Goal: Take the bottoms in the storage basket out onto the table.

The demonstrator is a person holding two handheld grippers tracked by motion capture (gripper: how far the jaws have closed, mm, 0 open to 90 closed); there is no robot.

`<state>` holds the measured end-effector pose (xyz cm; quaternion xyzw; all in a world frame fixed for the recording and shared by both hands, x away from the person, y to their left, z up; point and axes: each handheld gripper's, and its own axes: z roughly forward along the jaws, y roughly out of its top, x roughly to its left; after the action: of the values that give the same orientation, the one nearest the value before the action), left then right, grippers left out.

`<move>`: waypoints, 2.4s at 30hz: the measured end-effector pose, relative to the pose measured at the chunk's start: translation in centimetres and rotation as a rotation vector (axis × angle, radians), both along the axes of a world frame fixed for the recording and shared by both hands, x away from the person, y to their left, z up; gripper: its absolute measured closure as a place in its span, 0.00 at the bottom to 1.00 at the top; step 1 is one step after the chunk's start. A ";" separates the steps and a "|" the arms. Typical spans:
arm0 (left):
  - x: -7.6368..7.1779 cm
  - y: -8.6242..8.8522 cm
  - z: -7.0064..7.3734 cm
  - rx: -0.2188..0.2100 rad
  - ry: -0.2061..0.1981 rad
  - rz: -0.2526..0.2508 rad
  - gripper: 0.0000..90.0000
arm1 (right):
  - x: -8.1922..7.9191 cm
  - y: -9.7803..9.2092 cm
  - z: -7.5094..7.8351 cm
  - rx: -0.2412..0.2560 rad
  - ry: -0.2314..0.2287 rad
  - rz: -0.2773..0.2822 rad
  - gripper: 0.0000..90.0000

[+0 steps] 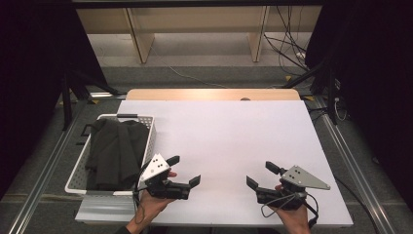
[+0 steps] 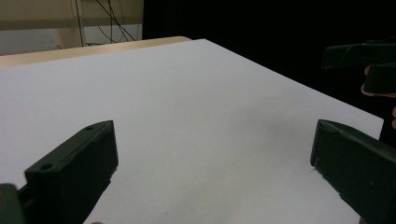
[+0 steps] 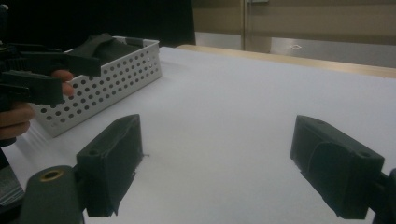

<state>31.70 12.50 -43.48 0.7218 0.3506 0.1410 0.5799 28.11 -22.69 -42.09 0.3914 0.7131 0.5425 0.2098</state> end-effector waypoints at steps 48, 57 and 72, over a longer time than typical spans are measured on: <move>9.7 8.9 5.9 0.262 0.342 0.382 0.01 | 0.5 -0.1 -0.3 -0.036 0.001 -0.026 0.20; 9.8 14.8 5.4 0.298 0.425 0.544 0.02 | 0.5 0.1 -0.4 -0.053 0.001 -0.013 0.20; 10.5 18.4 3.0 0.370 0.551 0.624 0.00 | 0.6 0.3 -0.6 -0.063 0.009 -0.002 0.20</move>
<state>42.18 30.91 -40.44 0.6836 0.6616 0.1717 0.2561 28.71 -22.43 -42.71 0.3877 0.7302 0.5179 0.2197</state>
